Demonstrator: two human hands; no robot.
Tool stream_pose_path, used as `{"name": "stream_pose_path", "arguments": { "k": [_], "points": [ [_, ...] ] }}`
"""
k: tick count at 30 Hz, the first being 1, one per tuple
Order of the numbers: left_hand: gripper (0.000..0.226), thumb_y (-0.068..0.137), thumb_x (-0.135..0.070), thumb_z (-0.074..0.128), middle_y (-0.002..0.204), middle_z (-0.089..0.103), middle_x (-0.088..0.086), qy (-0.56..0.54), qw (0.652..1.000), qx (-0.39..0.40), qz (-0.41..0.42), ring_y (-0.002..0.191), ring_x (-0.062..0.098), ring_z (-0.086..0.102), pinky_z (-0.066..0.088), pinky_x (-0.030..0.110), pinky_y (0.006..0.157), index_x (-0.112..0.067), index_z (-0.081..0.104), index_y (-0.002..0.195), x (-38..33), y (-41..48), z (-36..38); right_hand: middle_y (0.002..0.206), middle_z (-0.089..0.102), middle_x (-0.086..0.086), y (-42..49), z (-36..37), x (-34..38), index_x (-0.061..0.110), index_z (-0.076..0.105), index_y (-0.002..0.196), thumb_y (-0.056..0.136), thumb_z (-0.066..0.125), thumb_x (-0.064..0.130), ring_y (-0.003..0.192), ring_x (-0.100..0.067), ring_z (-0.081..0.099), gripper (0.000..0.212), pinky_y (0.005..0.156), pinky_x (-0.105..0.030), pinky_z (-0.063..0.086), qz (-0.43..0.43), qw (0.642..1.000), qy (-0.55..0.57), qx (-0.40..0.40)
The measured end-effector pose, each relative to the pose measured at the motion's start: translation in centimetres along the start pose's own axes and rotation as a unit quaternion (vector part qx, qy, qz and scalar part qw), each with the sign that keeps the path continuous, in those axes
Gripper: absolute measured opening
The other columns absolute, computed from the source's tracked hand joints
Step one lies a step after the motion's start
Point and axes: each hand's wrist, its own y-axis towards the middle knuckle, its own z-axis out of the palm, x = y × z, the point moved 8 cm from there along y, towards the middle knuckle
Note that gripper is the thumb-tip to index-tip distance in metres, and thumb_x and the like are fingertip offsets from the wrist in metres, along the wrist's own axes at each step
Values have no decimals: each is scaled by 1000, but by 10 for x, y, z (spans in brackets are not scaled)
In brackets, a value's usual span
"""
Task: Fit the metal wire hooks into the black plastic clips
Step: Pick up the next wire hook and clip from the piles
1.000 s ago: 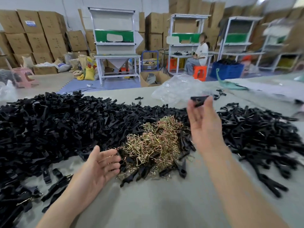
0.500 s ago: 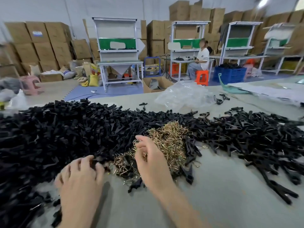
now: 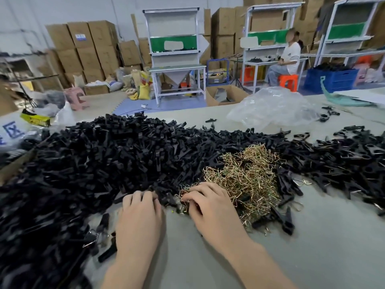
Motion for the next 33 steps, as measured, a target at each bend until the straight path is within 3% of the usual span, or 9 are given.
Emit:
{"name": "stream_pose_path", "arguments": {
  "k": [4,8,12,16,21,26,28,31,33],
  "points": [
    [39,100,-44,48,111,69,0,0,1000,14,27,111,29,58,47,45,89,-25,62,130,-14,-1,-1,113,65,20,1,-1,0,34,69,114,101,48,26,121,-4,48,26,108,-26,35,0,999,29,18],
    [58,98,-64,26,119,62,-4,17,995,58,75,115,22,57,43,39,94,-34,58,135,-22,-4,4,111,66,18,1,-4,-1,31,69,113,101,49,22,116,-4,51,25,105,-28,39,14,998,53,4],
    [64,89,-71,27,128,55,-13,-19,991,111,67,124,14,50,34,33,104,-37,47,139,-19,-3,12,111,66,20,1,-6,-2,31,70,113,100,48,20,115,-2,51,28,106,-25,37,21,998,66,-2],
    [45,90,-53,60,115,52,-25,-149,981,107,57,119,7,51,26,27,107,-39,46,130,-25,-2,8,110,65,20,1,-12,-2,30,70,116,99,52,12,111,2,51,30,104,-22,38,30,995,91,-20],
    [33,95,-29,63,109,54,-34,-270,961,29,57,106,-14,50,36,25,96,-49,48,117,-31,-4,-11,114,65,20,2,-18,1,28,66,126,102,53,18,112,3,52,28,103,-21,40,26,990,132,-31],
    [28,97,-28,63,108,67,-28,-487,873,28,-30,93,0,66,51,16,81,-46,62,118,-30,-6,-16,117,65,22,1,-12,6,32,60,135,102,56,36,115,5,55,34,101,-21,44,21,976,215,22],
    [25,99,-27,59,104,71,-22,-514,857,33,-35,89,4,68,52,17,78,-43,65,117,-35,-9,-17,113,68,22,1,-10,4,35,62,132,101,58,37,111,6,60,31,93,-18,49,46,958,281,33],
    [26,103,-26,51,102,74,-11,-551,832,55,-41,86,15,69,57,31,81,-37,67,120,-41,-11,-16,106,69,26,3,-12,-2,37,67,122,100,64,27,104,8,64,25,85,-7,47,70,938,338,19],
    [29,105,-23,48,100,74,-8,-559,826,56,-48,92,9,69,54,25,80,-38,68,118,-40,-11,-16,105,70,25,4,-11,-5,37,68,121,99,66,26,105,6,64,26,88,-9,48,83,938,337,15]
  ]
}}
